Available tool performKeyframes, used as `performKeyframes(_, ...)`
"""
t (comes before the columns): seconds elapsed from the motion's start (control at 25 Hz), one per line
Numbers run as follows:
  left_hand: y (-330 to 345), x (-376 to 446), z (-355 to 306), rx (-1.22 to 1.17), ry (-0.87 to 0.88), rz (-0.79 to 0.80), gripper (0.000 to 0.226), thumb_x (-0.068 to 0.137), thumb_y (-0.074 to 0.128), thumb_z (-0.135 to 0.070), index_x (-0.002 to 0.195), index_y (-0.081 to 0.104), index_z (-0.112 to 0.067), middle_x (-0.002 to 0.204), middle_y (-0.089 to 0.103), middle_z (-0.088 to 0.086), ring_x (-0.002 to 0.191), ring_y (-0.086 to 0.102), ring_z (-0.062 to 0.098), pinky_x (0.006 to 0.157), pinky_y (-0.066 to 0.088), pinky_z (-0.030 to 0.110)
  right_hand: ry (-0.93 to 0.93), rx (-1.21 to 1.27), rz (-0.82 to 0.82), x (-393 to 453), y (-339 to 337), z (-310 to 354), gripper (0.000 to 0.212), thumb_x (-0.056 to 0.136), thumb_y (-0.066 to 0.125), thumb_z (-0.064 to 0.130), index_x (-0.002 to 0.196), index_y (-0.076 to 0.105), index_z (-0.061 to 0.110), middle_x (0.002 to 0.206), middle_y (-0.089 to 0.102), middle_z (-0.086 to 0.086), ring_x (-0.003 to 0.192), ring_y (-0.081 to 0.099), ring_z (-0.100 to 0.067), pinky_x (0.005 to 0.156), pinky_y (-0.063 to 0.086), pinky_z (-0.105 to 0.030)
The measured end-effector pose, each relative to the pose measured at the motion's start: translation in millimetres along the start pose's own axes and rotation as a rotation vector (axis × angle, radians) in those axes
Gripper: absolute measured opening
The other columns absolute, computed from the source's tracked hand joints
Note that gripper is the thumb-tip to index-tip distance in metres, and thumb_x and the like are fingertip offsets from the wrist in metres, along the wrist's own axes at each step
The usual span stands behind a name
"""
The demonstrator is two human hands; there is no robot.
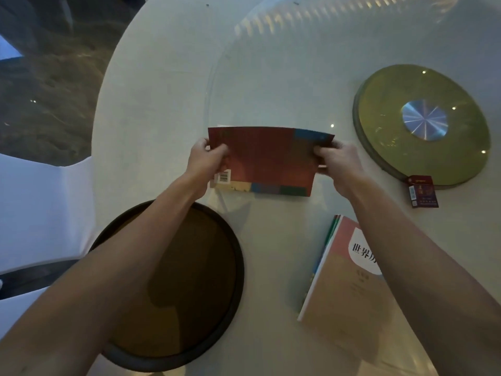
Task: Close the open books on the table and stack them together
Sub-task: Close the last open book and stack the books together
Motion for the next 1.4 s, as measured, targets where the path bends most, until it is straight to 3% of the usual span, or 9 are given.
performKeyframes(0.12,2,8,20,0.260,-0.009,-0.069,0.035,0.088,0.068,-0.017,0.121,0.057,-0.014,0.104,0.072,0.006,0.083,0.073,0.018,0.068,0.061,0.030,0.004,-0.250,-0.095,8,-2,-24,0.027,0.099,0.061,0.014,0.125,0.068,0.014,0.097,0.071,0.001,0.086,0.066,-0.014,0.074,0.054,-0.026)
performKeyframes(0.24,4,10,42,0.440,0.027,-0.021,0.046,0.088,0.070,-0.022,0.131,0.054,-0.018,0.111,0.069,0.004,0.095,0.071,0.019,0.078,0.059,0.032,0.067,-0.278,-0.085,18,-2,-62,0.031,0.097,0.064,0.019,0.127,0.069,0.018,0.113,0.074,-0.003,0.105,0.070,-0.023,0.096,0.057,-0.039)
performKeyframes(0.4,3,5,57,0.860,0.120,-0.083,0.075,0.083,0.075,-0.028,0.148,0.037,-0.024,0.124,0.050,0.011,0.116,0.051,0.023,0.098,0.049,0.039,0.171,-0.218,-0.162,19,-3,-93,0.023,0.091,0.062,0.011,0.115,0.063,0.013,0.121,0.068,-0.018,0.106,0.069,-0.031,0.093,0.060,-0.052)
performKeyframes(0.52,-1,-6,60,1.076,0.100,-0.155,0.083,0.084,0.073,-0.044,0.151,0.030,-0.020,0.131,0.047,0.017,0.122,0.051,0.034,0.101,0.046,0.048,0.146,-0.320,-0.180,8,-5,-100,0.043,0.093,0.064,0.015,0.133,0.052,0.010,0.132,0.057,-0.010,0.113,0.060,-0.024,0.090,0.056,-0.040)
performKeyframes(0.68,-6,-11,59,0.963,0.067,-0.153,0.068,0.087,0.072,-0.044,0.141,0.045,-0.014,0.129,0.057,0.012,0.114,0.062,0.030,0.088,0.052,0.041,-0.115,-0.609,-0.024,-23,3,-105,0.055,0.096,0.065,0.023,0.147,0.047,0.010,0.140,0.048,-0.008,0.120,0.052,-0.016,0.098,0.051,-0.035)
performKeyframes(0.84,-9,-21,48,0.655,0.027,-0.111,0.039,0.096,0.063,-0.039,0.124,0.062,-0.011,0.112,0.072,0.009,0.084,0.072,0.019,0.070,0.058,0.033,-0.178,-0.639,0.032,-47,-1,-115,0.063,0.095,0.068,0.024,0.152,0.043,0.009,0.143,0.048,-0.008,0.130,0.051,-0.021,0.110,0.048,-0.042)
performKeyframes(1.04,-6,-46,34,0.249,-0.052,-0.051,0.018,0.102,0.056,-0.029,0.110,0.056,-0.013,0.090,0.072,0.008,0.060,0.073,0.014,0.054,0.057,0.032,0.093,-0.078,0.022,-64,-26,-118,0.051,0.096,0.069,0.023,0.142,0.053,0.006,0.124,0.067,-0.012,0.099,0.072,-0.023,0.088,0.062,-0.044)
performKeyframes(1.24,4,-69,36,0.068,-0.137,0.058,0.015,0.098,0.063,-0.023,0.102,0.062,-0.009,0.083,0.073,0.011,0.058,0.074,0.019,0.051,0.058,0.031,0.101,0.151,-0.154,-81,-81,-117,0.026,0.105,0.049,0.009,0.125,0.064,0.004,0.094,0.073,-0.009,0.064,0.064,-0.014,0.055,0.054,-0.027)
performKeyframes(1.4,40,-98,55,-0.076,-0.310,0.234,0.013,0.097,0.063,-0.015,0.102,0.064,-0.003,0.081,0.070,0.013,0.057,0.071,0.018,0.051,0.059,0.028,0.112,0.449,-0.037,-109,-106,-137,0.019,0.098,0.062,0.005,0.115,0.070,0.002,0.096,0.073,-0.012,0.077,0.071,-0.020,0.061,0.063,-0.028)
Point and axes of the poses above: each hand's wrist, its own x-axis towards the middle knuckle, its own y-axis out of the palm, z = x × y, the point moved 5 cm from there along x, towards the middle knuckle
